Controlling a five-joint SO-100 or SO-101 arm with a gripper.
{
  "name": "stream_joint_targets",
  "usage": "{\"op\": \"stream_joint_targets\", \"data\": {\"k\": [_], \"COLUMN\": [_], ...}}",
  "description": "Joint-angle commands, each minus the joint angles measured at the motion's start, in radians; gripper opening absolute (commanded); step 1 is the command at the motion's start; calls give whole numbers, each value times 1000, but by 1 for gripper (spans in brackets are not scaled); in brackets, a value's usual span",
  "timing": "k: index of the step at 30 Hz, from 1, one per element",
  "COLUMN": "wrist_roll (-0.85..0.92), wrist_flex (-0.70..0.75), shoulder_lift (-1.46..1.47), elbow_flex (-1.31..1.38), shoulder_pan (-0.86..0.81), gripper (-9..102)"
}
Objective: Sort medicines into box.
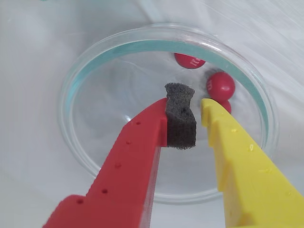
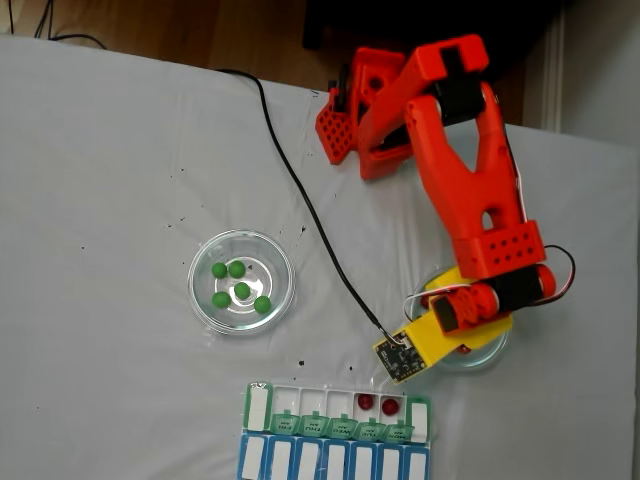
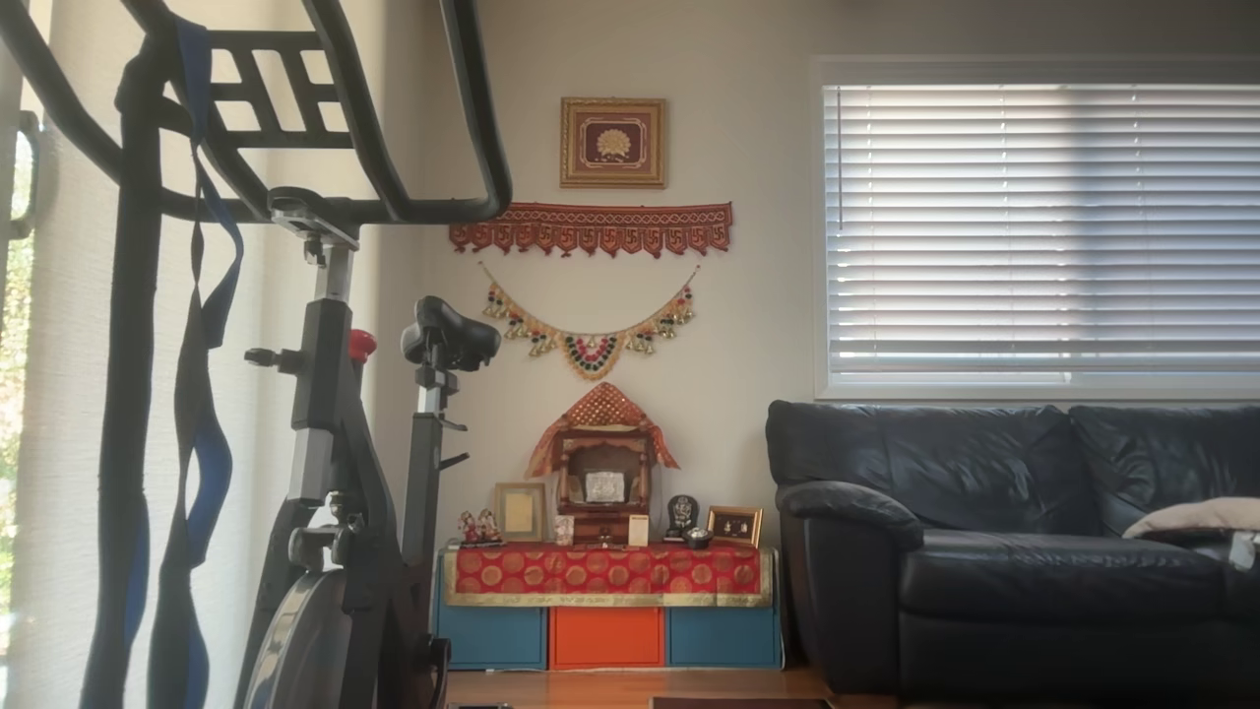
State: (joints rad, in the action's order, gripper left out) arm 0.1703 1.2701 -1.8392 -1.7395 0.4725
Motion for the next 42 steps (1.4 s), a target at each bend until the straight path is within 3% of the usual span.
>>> {"op": "stream_joint_targets", "data": {"k": [1,12,27,42], "wrist_roll": [-15,-35,34,31], "wrist_flex": [-23,-37,40,-8], "shoulder_lift": [-44,-18,6,61], "elbow_flex": [15,21,41,26], "shoulder_pan": [0,-15,-25,-32], "gripper": [4,5,18,17]}}
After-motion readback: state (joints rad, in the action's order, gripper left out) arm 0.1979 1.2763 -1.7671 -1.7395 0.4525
